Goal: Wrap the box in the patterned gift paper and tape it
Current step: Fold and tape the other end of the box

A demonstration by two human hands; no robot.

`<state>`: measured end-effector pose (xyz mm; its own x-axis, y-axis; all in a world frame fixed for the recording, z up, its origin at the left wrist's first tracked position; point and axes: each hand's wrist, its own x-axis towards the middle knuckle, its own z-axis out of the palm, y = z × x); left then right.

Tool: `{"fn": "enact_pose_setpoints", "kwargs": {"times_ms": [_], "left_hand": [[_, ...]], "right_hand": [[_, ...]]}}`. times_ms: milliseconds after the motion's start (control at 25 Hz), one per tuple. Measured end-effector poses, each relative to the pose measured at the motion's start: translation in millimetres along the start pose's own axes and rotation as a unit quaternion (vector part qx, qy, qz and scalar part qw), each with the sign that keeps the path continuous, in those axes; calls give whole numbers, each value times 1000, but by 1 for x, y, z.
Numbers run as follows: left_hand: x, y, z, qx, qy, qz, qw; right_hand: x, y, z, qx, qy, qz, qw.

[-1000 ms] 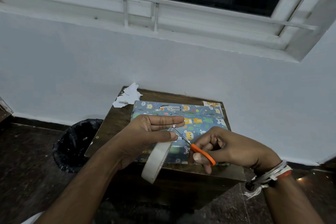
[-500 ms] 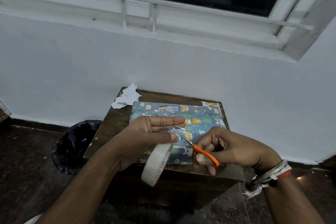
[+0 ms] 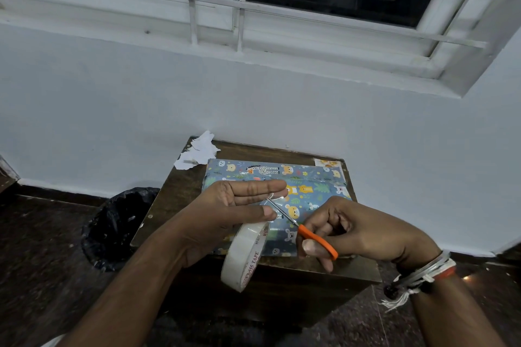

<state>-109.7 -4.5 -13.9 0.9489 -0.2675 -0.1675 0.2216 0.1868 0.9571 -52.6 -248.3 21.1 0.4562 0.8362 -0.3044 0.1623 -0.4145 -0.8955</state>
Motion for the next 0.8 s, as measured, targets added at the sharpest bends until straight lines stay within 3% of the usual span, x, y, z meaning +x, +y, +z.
{"fn": "enact_pose_setpoints", "kwargs": {"times_ms": [800], "left_hand": [[3, -6, -6, 39, 21, 35, 998]], "right_hand": [[0, 2, 1, -5, 8, 5, 1000]]}}
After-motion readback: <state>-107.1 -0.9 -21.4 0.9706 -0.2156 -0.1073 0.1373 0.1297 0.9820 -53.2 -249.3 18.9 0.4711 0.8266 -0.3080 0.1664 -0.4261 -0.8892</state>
